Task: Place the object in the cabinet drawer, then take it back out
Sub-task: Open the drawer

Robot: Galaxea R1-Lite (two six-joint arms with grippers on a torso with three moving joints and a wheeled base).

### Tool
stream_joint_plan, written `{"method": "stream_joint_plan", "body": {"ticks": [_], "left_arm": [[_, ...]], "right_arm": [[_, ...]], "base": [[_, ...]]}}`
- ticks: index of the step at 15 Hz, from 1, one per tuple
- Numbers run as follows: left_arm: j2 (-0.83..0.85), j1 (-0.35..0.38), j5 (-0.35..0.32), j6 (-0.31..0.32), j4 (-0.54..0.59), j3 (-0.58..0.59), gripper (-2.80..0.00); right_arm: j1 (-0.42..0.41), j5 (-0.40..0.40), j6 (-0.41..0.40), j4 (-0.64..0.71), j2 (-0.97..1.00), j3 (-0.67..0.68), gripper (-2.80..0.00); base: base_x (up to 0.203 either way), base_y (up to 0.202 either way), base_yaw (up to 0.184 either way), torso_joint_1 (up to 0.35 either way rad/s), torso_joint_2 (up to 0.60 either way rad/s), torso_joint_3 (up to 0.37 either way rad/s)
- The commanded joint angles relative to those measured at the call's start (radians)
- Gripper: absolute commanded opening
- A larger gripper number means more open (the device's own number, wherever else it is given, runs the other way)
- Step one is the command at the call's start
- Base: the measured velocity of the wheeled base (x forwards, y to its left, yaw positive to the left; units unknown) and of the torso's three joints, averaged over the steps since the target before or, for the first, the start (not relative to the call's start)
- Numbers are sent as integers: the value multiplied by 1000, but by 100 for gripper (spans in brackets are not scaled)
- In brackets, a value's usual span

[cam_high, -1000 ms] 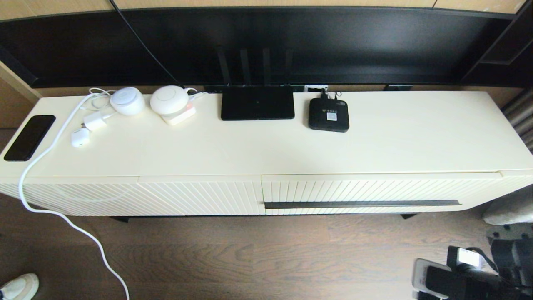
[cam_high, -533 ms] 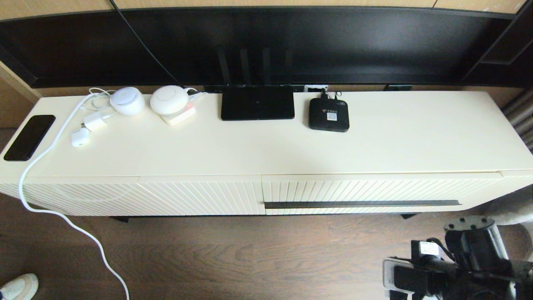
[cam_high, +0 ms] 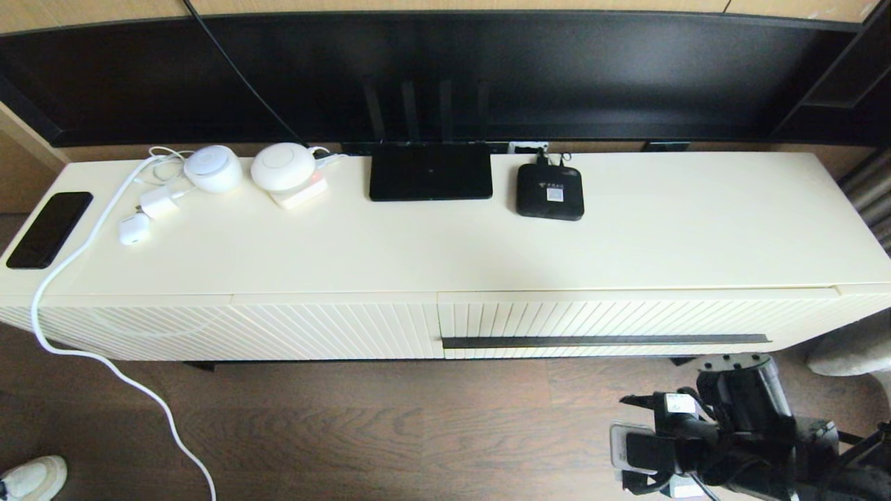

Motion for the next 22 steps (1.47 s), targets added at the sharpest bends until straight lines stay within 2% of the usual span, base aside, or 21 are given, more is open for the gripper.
{"method": "stream_joint_plan", "body": {"ticks": [1, 7, 10, 14, 22], "left_arm": [[1, 0, 0, 0, -1, 0, -280], [0, 0, 0, 0, 0, 0, -280], [0, 0, 0, 0, 0, 0, -280], [0, 0, 0, 0, 0, 0, -280], [0, 0, 0, 0, 0, -1, -280]], "right_arm": [[-22, 0, -55, -10, 23, -9, 0], [-81, 0, -170, -91, 93, -45, 0], [-88, -1, -175, -118, 145, -69, 0], [-105, 9, -173, -232, 218, -91, 0], [-132, 51, -175, -312, 308, -137, 0]], "base": [[0, 0, 0, 0, 0, 0], [0, 0, 0, 0, 0, 0], [0, 0, 0, 0, 0, 0], [0, 0, 0, 0, 0, 0], [0, 0, 0, 0, 0, 0]]}}
